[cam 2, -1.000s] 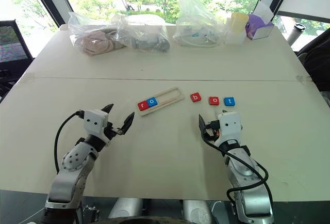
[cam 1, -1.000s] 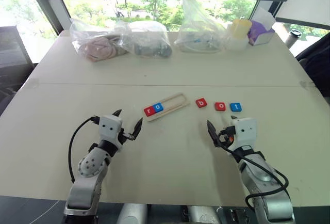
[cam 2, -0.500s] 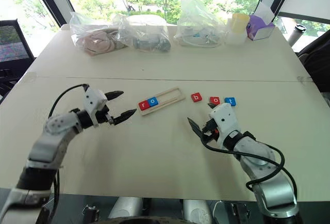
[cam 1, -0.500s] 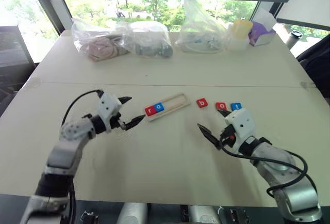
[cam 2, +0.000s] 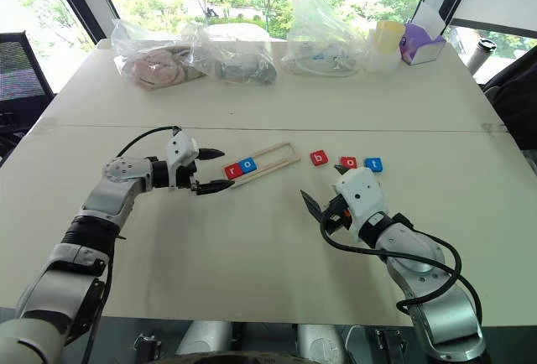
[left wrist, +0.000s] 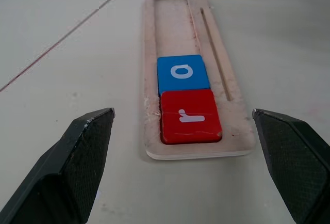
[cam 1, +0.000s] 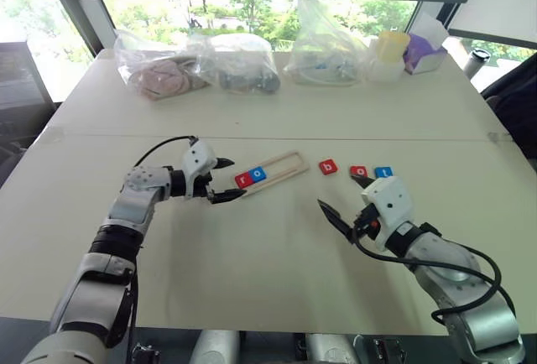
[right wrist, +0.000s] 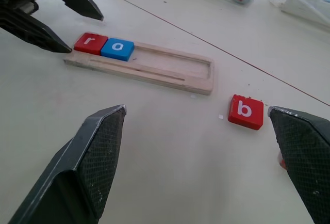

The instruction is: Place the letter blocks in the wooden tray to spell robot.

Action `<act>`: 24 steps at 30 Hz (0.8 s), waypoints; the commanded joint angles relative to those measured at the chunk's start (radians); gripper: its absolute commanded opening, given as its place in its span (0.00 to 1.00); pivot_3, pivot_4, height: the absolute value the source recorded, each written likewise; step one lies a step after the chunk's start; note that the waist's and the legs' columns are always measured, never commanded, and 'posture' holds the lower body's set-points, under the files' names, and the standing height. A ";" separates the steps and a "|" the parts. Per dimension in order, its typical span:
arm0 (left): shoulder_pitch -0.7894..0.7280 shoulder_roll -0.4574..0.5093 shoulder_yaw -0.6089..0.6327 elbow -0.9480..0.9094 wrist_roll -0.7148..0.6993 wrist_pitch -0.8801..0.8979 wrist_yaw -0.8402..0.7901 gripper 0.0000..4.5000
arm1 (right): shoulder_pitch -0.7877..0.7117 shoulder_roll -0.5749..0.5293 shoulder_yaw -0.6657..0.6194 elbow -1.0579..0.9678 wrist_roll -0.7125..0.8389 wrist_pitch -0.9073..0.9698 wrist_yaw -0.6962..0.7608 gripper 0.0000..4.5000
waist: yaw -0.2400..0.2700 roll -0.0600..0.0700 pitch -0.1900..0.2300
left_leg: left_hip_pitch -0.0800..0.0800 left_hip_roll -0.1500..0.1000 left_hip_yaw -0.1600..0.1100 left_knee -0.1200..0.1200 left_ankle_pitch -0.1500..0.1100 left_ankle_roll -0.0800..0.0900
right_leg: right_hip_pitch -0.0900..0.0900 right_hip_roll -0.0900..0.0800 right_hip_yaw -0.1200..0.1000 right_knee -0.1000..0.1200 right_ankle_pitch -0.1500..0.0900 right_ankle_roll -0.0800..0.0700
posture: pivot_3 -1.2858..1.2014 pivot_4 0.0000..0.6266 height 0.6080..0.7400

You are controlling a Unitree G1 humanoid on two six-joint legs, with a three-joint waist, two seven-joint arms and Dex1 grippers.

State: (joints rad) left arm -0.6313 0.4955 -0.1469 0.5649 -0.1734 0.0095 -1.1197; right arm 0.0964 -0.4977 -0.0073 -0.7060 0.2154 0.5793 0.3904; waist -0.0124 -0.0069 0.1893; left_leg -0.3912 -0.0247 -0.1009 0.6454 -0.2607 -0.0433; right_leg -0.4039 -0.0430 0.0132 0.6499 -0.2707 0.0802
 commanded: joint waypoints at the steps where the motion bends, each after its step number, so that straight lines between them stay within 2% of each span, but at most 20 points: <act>1: -0.031 -0.011 -0.005 0.039 0.025 -0.051 -0.018 1.00 | 0.001 0.008 -0.001 -0.051 -0.008 -0.004 -0.014 1.00 | -0.001 0.000 0.000 | 0.000 0.000 0.000 0.000 0.000 0.000 | 0.000 0.000 0.000 0.000 0.000 0.000 | 0.52 0.24 1.00; 24: -0.010 -0.057 -0.040 0.094 0.117 -0.093 0.016 1.00 | -0.035 0.002 0.031 -0.034 -0.040 -0.004 -0.018 1.00 | 0.003 0.000 -0.001 | 0.002 -0.001 0.000 0.003 0.000 0.000 | 0.003 0.000 0.000 0.001 0.001 0.001 | 0.52 0.24 1.00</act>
State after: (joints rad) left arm -0.6539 0.4410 -0.1659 0.6489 -0.0926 -0.0798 -1.1137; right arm 0.0725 -0.4952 0.0273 -0.7061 0.1785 0.5844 0.3712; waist -0.0097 -0.0071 0.1886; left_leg -0.3893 -0.0252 -0.1013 0.6481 -0.2605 -0.0432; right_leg -0.4008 -0.0434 0.0134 0.6511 -0.2701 0.0811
